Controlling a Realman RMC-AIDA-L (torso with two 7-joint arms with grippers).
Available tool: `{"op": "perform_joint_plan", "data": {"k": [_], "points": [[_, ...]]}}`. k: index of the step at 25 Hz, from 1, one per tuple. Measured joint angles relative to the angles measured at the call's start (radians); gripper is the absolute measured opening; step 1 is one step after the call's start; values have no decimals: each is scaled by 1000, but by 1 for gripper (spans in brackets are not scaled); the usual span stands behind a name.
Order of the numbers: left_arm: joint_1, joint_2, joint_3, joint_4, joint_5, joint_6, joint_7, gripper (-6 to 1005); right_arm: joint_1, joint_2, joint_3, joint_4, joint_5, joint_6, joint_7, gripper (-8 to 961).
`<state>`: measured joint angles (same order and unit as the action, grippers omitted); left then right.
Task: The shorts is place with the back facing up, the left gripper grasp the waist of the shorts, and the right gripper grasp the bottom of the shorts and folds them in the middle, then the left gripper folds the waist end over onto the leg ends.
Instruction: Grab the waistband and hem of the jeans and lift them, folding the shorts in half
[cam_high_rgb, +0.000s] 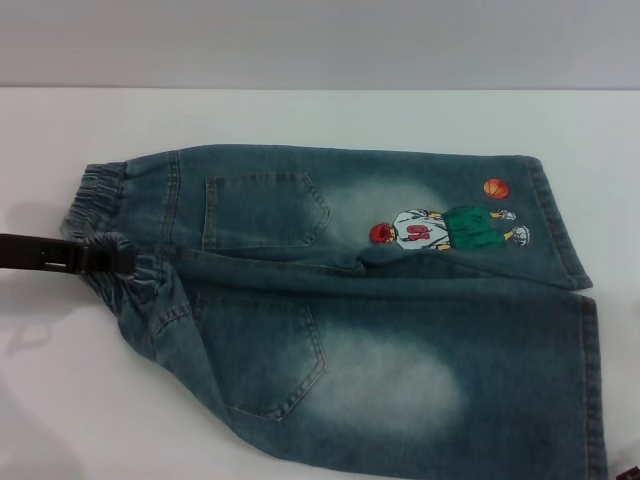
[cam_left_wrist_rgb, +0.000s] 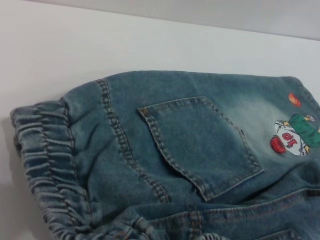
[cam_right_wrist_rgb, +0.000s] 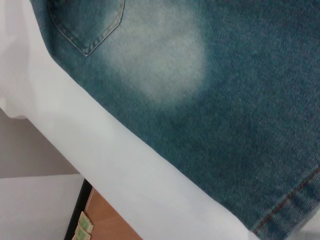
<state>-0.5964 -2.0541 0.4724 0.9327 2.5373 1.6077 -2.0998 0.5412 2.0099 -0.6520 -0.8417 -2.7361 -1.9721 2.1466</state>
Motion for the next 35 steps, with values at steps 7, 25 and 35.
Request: {"op": "perform_joint_plan", "data": {"k": [7,25,35], "points": [[-3,0,8,0,0,0,2,56,0,2,-2,0,-1,12,12,763],[-7,-1,11,0,0,0,-1,56,4,1,-11,8,-2,40,13,763],[-11,-1,11,0,0,0,-2,56,11,2,-12,12,-2,54,13,763]]}}
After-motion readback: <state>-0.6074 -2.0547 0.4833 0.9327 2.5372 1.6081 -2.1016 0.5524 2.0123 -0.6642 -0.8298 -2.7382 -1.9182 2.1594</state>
